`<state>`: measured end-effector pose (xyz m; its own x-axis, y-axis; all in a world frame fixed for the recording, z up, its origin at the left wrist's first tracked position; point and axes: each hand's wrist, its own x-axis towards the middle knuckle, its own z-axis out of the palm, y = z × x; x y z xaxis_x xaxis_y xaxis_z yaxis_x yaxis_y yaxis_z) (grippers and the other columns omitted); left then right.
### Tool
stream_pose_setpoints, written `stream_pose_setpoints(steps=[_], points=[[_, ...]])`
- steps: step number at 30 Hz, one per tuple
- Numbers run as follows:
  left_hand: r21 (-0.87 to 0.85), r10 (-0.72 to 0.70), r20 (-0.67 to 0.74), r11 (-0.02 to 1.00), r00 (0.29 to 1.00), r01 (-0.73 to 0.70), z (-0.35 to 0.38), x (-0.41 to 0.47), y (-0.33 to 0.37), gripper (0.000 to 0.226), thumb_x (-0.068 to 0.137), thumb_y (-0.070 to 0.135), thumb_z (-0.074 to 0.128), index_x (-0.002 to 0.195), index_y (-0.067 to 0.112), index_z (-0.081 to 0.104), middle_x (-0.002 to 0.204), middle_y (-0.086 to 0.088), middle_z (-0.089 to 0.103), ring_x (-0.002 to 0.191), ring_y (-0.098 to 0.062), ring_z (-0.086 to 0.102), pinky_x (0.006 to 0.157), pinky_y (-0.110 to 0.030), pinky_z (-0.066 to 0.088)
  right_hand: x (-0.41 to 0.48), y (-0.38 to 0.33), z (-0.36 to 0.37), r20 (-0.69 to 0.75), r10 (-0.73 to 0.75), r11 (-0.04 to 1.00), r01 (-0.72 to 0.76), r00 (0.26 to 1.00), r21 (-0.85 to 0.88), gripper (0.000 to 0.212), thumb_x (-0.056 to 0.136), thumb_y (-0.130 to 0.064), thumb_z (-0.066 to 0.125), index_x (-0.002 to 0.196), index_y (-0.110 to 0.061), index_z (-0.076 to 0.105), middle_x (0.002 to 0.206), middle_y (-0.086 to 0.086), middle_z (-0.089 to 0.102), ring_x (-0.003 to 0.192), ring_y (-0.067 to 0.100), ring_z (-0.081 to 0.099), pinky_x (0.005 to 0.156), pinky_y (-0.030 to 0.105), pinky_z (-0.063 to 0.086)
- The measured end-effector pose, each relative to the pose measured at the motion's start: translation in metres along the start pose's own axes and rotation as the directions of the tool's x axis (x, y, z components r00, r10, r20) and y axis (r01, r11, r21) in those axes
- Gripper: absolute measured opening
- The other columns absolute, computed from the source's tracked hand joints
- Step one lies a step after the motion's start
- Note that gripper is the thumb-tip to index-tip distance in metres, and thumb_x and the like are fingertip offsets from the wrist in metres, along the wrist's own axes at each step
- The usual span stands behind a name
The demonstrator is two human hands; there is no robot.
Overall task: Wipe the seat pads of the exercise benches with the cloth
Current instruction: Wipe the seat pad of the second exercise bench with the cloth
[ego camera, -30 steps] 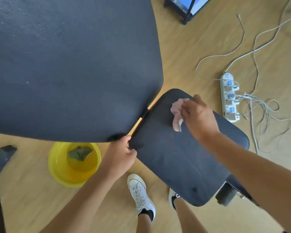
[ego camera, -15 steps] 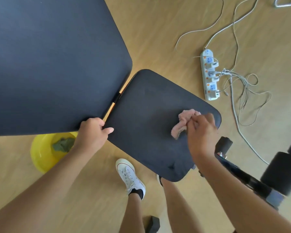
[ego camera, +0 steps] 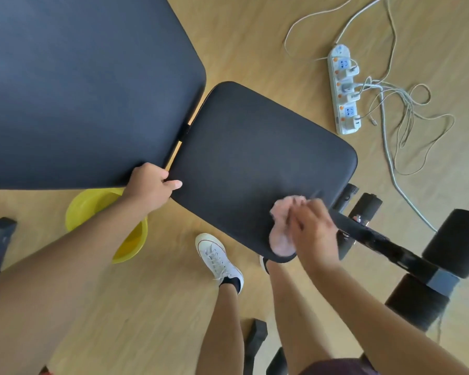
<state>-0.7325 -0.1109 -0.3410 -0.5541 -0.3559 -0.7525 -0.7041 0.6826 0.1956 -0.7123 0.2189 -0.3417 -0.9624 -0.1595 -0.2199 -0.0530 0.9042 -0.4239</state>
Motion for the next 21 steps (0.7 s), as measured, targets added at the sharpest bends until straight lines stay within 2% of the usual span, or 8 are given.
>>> stream_pose_setpoints(steps=[2, 5, 6, 8, 11, 14, 18, 21], points=[[0.006, -0.010, 0.006, 1.000, 1.000, 0.010, 0.000, 0.000, 0.002, 0.053, 0.091, 0.020, 0.076, 0.111, -0.025, 0.057, 0.116, -0.038, 0.066, 0.114, -0.054, 0.062, 0.087, -0.053, 0.054, -0.056, -0.005, 0.024, 0.274, -0.395, 0.915, 0.402, 0.877, 0.030, 0.016, 0.075, 0.006, 0.069, 0.079, -0.008, 0.064, 0.077, 0.007, 0.057, 0.066, 0.023, 0.053, 0.053, 0.026, 0.045], [-0.027, -0.024, 0.005, 0.999, 1.000, 0.024, 0.001, 0.002, 0.000, 0.046, 0.090, 0.022, 0.076, 0.098, -0.022, 0.063, 0.100, -0.034, 0.073, 0.100, -0.049, 0.072, 0.081, -0.049, 0.057, -0.067, 0.026, 0.011, 0.537, -0.581, 0.790, 0.582, 0.612, 0.192, 0.013, 0.087, 0.002, 0.064, 0.084, -0.009, 0.068, 0.082, 0.005, 0.063, 0.068, 0.022, 0.057, 0.053, 0.031, 0.052], [-0.038, -0.033, 0.008, 0.999, 0.999, 0.033, 0.002, 0.003, -0.001, 0.045, 0.090, 0.022, 0.076, 0.093, -0.020, 0.064, 0.095, -0.032, 0.074, 0.094, -0.045, 0.073, 0.078, -0.047, 0.057, -0.055, 0.030, -0.001, 0.549, -0.566, 0.806, 0.554, 0.615, 0.210, 0.017, 0.095, -0.001, 0.057, 0.085, -0.010, 0.069, 0.086, 0.008, 0.066, 0.072, 0.025, 0.058, 0.060, 0.034, 0.054], [-0.060, -0.044, 0.016, 0.997, 0.999, 0.045, 0.004, 0.005, -0.005, 0.051, 0.091, 0.024, 0.076, 0.108, -0.021, 0.059, 0.111, -0.035, 0.072, 0.099, -0.042, 0.076, 0.088, -0.049, 0.060, -0.011, 0.029, -0.019, 0.465, -0.361, 0.933, 0.310, 0.809, 0.185, 0.030, 0.100, -0.004, 0.046, 0.077, -0.012, 0.063, 0.082, 0.019, 0.063, 0.072, 0.033, 0.055, 0.067, 0.045, 0.053], [-0.078, -0.042, 0.050, 0.996, 0.998, 0.046, 0.002, 0.006, -0.006, 0.049, 0.091, 0.024, 0.077, 0.107, -0.020, 0.063, 0.109, -0.032, 0.075, 0.097, -0.041, 0.078, 0.088, -0.048, 0.060, 0.045, 0.019, -0.025, 0.011, 0.077, 0.997, -0.077, 0.997, -0.011, 0.012, 0.095, -0.004, 0.062, 0.084, -0.005, 0.067, 0.083, 0.015, 0.055, 0.066, 0.027, 0.052, 0.061, 0.035, 0.048], [-0.054, -0.013, 0.056, 0.998, 0.998, 0.016, 0.003, 0.009, -0.011, 0.050, 0.091, 0.023, 0.076, 0.055, 0.006, 0.046, 0.064, -0.016, 0.060, 0.084, -0.044, 0.078, 0.077, -0.050, 0.062, 0.002, -0.006, 0.003, 0.089, -0.034, 0.998, 0.028, 0.996, 0.061, 0.006, 0.091, -0.004, 0.067, 0.089, -0.003, 0.072, 0.086, 0.012, 0.059, 0.070, 0.019, 0.054, 0.064, 0.025, 0.047], [-0.089, 0.011, 0.084, 0.996, 0.996, -0.004, 0.000, 0.010, -0.012, 0.060, 0.091, 0.015, 0.076, 0.052, 0.012, 0.030, 0.053, -0.009, 0.047, 0.076, -0.044, 0.079, 0.076, -0.056, 0.064, -0.049, -0.003, 0.017, 0.318, -0.436, 0.897, 0.435, 0.842, 0.079, 0.009, 0.079, -0.005, 0.062, 0.076, -0.007, 0.070, 0.073, 0.006, 0.057, 0.065, 0.025, 0.053, 0.051, 0.035, 0.051], [-0.160, -0.022, 0.117, 0.986, 0.993, 0.041, 0.001, 0.012, -0.009, 0.058, 0.091, 0.010, 0.076, 0.053, 0.011, 0.032, 0.052, -0.007, 0.048, 0.078, -0.041, 0.080, 0.080, -0.058, 0.063, 0.021, 0.019, -0.011, 0.109, -0.319, 0.946, 0.323, 0.941, -0.020, 0.016, 0.083, -0.006, 0.055, 0.073, -0.007, 0.068, 0.072, 0.008, 0.052, 0.063, 0.029, 0.049, 0.052, 0.037, 0.047]])
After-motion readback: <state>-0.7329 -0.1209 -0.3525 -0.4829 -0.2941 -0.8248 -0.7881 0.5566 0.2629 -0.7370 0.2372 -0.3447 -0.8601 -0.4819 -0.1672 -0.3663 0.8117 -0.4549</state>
